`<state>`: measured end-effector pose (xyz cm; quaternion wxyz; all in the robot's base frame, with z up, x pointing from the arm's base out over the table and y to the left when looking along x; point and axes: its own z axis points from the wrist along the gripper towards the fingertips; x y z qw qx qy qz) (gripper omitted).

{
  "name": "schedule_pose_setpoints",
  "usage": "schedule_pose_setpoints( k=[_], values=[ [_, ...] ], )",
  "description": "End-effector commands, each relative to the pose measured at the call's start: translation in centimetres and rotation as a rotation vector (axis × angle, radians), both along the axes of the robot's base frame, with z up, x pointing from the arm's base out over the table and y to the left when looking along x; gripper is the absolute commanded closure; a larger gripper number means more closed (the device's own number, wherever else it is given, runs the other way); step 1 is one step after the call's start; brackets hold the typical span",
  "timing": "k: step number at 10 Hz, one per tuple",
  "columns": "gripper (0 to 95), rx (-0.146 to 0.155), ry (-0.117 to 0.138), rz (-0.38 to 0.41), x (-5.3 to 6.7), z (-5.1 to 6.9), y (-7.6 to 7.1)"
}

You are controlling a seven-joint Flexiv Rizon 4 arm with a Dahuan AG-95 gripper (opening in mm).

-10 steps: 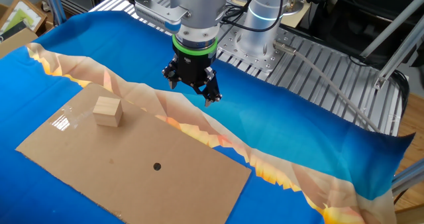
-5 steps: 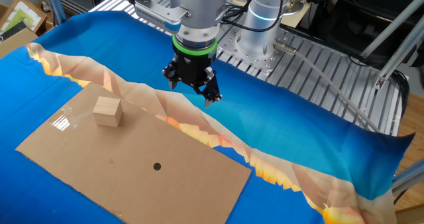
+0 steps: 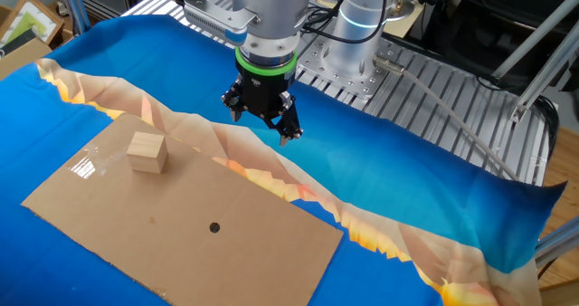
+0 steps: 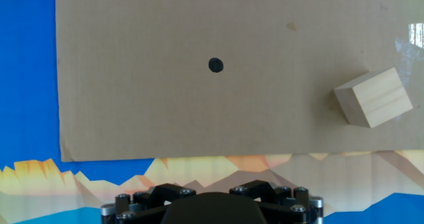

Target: Hold a small block with the gripper and sweep it from left to right on the table

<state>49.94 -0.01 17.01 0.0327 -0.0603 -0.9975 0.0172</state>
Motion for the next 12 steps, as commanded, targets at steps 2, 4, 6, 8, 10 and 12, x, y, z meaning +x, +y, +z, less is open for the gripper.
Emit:
schedule_pose_setpoints(
  k=[2, 4, 6, 8, 10, 12],
  values=[
    [95.0, 0.001, -0.001, 0.005, 0.07, -0.01, 0.01],
    [95.0, 0.007, -0.002, 0.006, 0.07, -0.01, 0.01],
    [95.0, 0.007, -0.003, 0.010, 0.07, -0.01, 0.01],
    [95.0, 0.007, -0.004, 0.012, 0.07, -0.01, 0.01],
    [95.0, 0.009, -0.005, 0.012, 0.05, 0.02, 0.06],
    [95.0, 0.002, -0.029, 0.017, 0.05, 0.09, 0.06]
  ],
)
